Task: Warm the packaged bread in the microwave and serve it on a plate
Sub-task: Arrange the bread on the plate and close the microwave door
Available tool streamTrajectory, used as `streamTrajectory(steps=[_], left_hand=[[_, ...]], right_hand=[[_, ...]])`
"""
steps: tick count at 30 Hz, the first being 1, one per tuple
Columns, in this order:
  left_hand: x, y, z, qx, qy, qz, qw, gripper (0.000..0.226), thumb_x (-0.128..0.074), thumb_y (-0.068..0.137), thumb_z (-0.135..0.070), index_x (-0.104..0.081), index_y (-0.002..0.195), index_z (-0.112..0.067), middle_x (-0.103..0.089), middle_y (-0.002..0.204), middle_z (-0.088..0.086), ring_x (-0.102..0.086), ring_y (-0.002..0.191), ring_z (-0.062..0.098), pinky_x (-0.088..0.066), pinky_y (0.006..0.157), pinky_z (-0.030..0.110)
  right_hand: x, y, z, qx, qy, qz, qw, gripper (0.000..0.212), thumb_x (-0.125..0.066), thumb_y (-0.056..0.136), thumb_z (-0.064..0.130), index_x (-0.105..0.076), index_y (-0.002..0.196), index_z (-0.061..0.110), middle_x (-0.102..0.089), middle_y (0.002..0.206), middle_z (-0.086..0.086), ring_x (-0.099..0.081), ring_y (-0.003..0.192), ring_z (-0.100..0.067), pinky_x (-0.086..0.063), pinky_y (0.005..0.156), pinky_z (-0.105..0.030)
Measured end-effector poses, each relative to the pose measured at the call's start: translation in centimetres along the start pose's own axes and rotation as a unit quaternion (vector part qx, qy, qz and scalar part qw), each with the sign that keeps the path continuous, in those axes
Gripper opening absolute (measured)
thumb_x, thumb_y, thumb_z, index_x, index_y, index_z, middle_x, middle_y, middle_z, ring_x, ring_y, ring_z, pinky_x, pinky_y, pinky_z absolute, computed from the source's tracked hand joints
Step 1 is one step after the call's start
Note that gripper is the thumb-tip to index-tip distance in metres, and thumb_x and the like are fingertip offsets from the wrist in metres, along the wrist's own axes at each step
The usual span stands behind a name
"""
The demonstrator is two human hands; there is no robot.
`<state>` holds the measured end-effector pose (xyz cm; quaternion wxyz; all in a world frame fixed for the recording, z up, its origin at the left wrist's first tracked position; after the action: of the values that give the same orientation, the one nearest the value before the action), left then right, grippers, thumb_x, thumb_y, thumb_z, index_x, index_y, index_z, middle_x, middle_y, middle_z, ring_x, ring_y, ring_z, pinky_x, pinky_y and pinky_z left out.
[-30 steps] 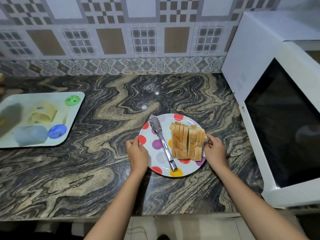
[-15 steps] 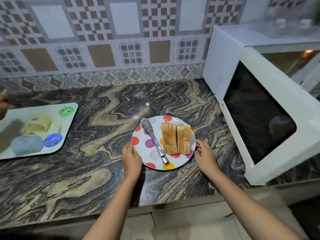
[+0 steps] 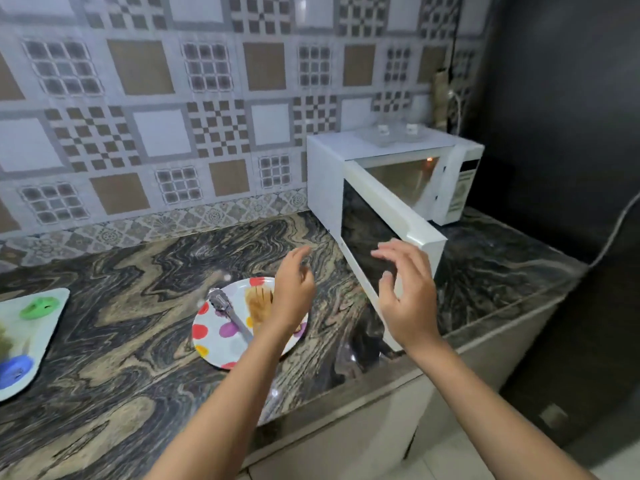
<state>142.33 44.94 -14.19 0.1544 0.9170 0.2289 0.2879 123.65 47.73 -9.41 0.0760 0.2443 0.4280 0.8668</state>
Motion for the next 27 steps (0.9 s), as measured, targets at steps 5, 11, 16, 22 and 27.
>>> streamTrajectory(steps=[5, 11, 16, 22, 27], left_hand=[[-4.3, 4.9, -6.1, -0.098, -0.071, 0.043, 0.992, 0.034, -0.044, 0.096, -0.012, -0.053, 0.129, -0.010, -0.053, 0.135, 0.004, -0.047, 0.125, 0.014, -0.036, 0.107, 0.025], [-10.2, 9.9, -8.6, -0.166, -0.115, 0.102, 0.974, 0.032, -0.041, 0.099, -0.026, -0.065, 0.116, -0.012, -0.053, 0.133, -0.001, -0.046, 0.125, 0.012, -0.037, 0.108, 0.034], [-15.6, 11.5, -8.6, -0.220, -0.127, 0.070, 0.965, 0.033, -0.042, 0.097, -0.025, -0.070, 0.106, -0.009, -0.065, 0.115, 0.002, -0.052, 0.118, 0.008, -0.028, 0.114, 0.041], [-18.9, 12.8, -10.0, -0.291, -0.074, 0.049, 0.953, 0.035, -0.041, 0.096, -0.029, -0.066, 0.117, -0.014, -0.064, 0.122, 0.000, -0.048, 0.120, 0.005, -0.033, 0.111, 0.037], [-23.6, 15.8, -10.9, -0.324, -0.008, 0.025, 0.946, 0.035, -0.042, 0.095, -0.026, -0.063, 0.121, -0.014, -0.062, 0.126, 0.001, -0.050, 0.121, 0.013, -0.029, 0.111, 0.030]], right_hand=[[2.1, 4.4, -1.1, 0.054, -0.115, 0.014, 0.992, 0.035, -0.046, 0.086, 0.011, -0.059, 0.118, 0.003, -0.054, 0.125, -0.009, -0.042, 0.124, -0.018, -0.031, 0.108, -0.024], [2.1, 5.0, -6.0, 0.072, -0.143, 0.106, 0.981, 0.034, -0.044, 0.090, 0.018, -0.062, 0.114, 0.002, -0.062, 0.115, -0.007, -0.047, 0.114, -0.012, -0.038, 0.102, -0.024], [4.0, 5.9, -10.0, 0.117, -0.181, 0.035, 0.976, 0.025, -0.053, 0.085, 0.007, -0.068, 0.104, -0.002, -0.068, 0.103, -0.010, -0.057, 0.103, -0.018, -0.044, 0.097, -0.025], [5.9, 7.5, -15.6, 0.100, -0.257, -0.027, 0.961, 0.034, -0.049, 0.084, 0.006, -0.066, 0.114, -0.001, -0.067, 0.116, -0.010, -0.057, 0.112, -0.018, -0.042, 0.102, -0.030], [7.0, 11.2, -22.3, 0.054, -0.268, -0.038, 0.961, 0.038, -0.044, 0.084, 0.007, -0.064, 0.116, -0.001, -0.065, 0.118, -0.011, -0.051, 0.115, -0.016, -0.038, 0.106, -0.029]])
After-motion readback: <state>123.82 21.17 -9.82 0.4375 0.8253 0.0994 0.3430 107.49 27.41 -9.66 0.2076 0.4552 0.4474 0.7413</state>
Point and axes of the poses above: each hand's wrist, its own y-axis towards the middle knuckle, its own x-axis out of the back of the hand, z = x × y, the point moved 3 cm from there along y, towards the middle knuckle
